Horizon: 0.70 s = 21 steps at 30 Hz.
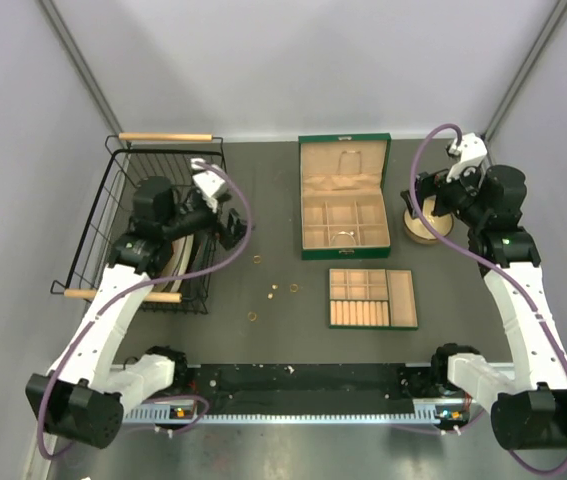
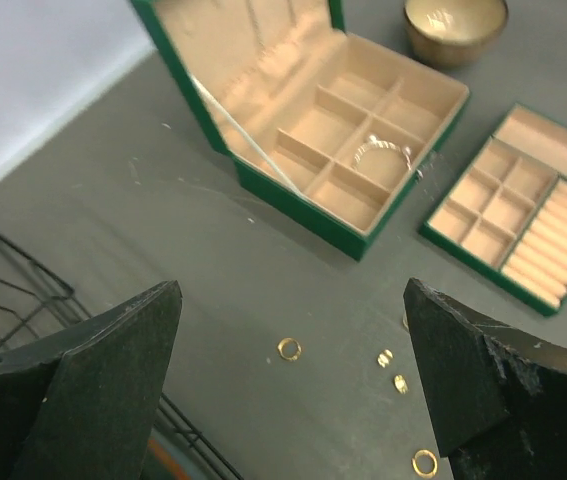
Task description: Organize the mixed jewelry
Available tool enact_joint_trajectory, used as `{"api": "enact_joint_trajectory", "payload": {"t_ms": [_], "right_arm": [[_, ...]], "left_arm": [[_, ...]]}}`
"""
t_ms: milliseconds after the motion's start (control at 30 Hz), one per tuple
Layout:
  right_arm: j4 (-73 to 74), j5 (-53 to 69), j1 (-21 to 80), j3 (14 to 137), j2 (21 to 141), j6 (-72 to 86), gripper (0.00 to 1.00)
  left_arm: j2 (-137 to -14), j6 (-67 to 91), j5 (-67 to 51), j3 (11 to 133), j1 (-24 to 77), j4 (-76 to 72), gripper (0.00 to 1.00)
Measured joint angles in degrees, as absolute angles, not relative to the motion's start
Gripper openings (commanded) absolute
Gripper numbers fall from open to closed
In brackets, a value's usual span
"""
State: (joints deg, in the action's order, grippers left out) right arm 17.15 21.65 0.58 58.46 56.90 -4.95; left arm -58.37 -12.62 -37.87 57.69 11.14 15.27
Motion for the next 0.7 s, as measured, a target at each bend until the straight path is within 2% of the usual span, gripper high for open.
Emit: {"api": "enact_joint_trajectory", "payload": {"t_ms": [300,467,700], "right_arm": [[17.02,22.22,0.58,58.43,57.69,-5.65,0.99],[16.86,22.37,0.58,57.69,58.54,-6.02,0.99],[16.58,22.61,0.58,57.41,59.07,-6.42,0.99]], "left_arm": [[-64.62,-26.37,-29.15,58.06,26.02,26.61,0.97],[-72.34,-30.79,-23.66,58.17,29.74,29.26,0.95],[-82.91,-34.44,-18.15,58.13,33.61,30.48,0.86]]}}
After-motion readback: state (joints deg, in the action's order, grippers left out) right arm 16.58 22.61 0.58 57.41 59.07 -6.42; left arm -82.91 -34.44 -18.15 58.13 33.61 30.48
